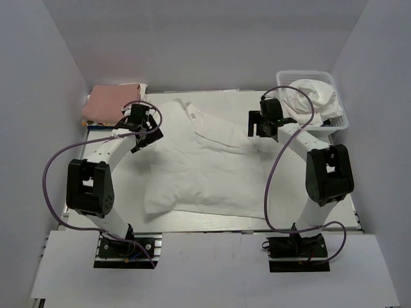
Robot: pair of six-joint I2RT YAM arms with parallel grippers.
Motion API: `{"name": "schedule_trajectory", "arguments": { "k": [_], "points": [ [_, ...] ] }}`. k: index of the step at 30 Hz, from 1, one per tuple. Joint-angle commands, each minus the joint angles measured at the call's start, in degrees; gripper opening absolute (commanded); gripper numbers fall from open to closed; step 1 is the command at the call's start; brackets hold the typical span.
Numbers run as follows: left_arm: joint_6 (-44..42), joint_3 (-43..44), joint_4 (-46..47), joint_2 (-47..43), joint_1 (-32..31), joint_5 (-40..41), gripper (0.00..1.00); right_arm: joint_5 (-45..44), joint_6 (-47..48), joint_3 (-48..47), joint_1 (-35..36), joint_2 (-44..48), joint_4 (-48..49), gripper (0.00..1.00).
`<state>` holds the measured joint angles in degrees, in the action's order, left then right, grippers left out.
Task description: Fold and stack the t-shirts
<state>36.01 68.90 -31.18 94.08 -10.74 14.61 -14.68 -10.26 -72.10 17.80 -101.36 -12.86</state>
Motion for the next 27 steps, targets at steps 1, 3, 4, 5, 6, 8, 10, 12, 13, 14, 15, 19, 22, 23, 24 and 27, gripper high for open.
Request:
{"name": "schedule_trajectory", "arguments": {
  "k": [1,3,4,5,6,8,10,12,13,14,15,19,22,23,24,27],
  "points": [
    [-0.5,-0.6,3.9,-7.9,-0.4,-3.4,1.0,4.0,-1.6,-2.0,0.5,4.2,4.3,0.9],
    [-0.5,-1.8,5.8,-7.9,-1.0,-6.2,1.0,5.6,-1.3,-0.8,0.6,5.3,5.0,0.9],
    [-1.0,-3.4,6.8,-7.9,-1.0,-10.5,1.0,7.9,-0.6,0.5,0.6,5.8,5.4,0.9],
    [-1.0,-4.2,8.7,-7.9,-1.0,-13.0,1.0,10.0,-0.5,2.0,0.8,6.2,7.3,0.9],
    [-1.0,-5.6,9.5,-7.9,-1.0,-15.0,1.0,12.1,0.0,2.7,0.7,7.0,8.2,0.9],
    [-1.0,-6.8,10.2,-6.6,-1.6,-20.1,1.0,13.7,0.9,4.9,1.1,6.8,10.1,0.9],
    [-0.3,-8.2,10.9,-4.7,-1.6,-23.4,1.0,17.0,1.5,4.0,1.7,5.7,10.2,0.9],
    [-0.3,-10.2,10.2,-4.2,-2.2,-25.2,1.0,18.3,2.6,2.7,2.4,3.8,8.9,0.9],
    [-0.3,-11.3,10.2,-3.6,-2.7,-25.9,1.0,18.1,3.0,0.9,2.8,1.3,8.2,0.9],
    [0.5,-12.6,10.2,-3.6,-2.7,-26.6,1.0,17.3,3.0,-0.7,3.4,0.2,8.0,0.9],
    [1.1,-15.3,11.6,-3.6,-3.3,-26.7,1.0,17.2,3.0,-2.6,3.5,-0.8,8.0,0.9],
    [3.2,-18.7,12.1,-2.4,-4.6,-27.3,1.0,18.9,-1.2,-9.4,3.6,-9.1,5.8,0.9],
    [3.7,-18.7,12.1,0.6,-5.1,-24.6,1.0,16.5,-8.5,-13.2,3.0,-14.2,2.3,0.9],
    [3.7,-18.1,11.6,1.6,-5.1,-23.6,1.0,15.9,-9.7,-13.3,3.0,-15.6,2.1,0.9],
    [2.7,-16.1,10.8,2.8,-5.1,-19.5,1.0,15.4,-11.2,-12.8,2.9,-16.0,1.8,0.9],
    [2.7,-7.6,2.9,9.9,-3.2,-13.8,1.0,12.9,-14.8,-10.5,1.9,-16.3,-0.5,0.9]
  ]
}}
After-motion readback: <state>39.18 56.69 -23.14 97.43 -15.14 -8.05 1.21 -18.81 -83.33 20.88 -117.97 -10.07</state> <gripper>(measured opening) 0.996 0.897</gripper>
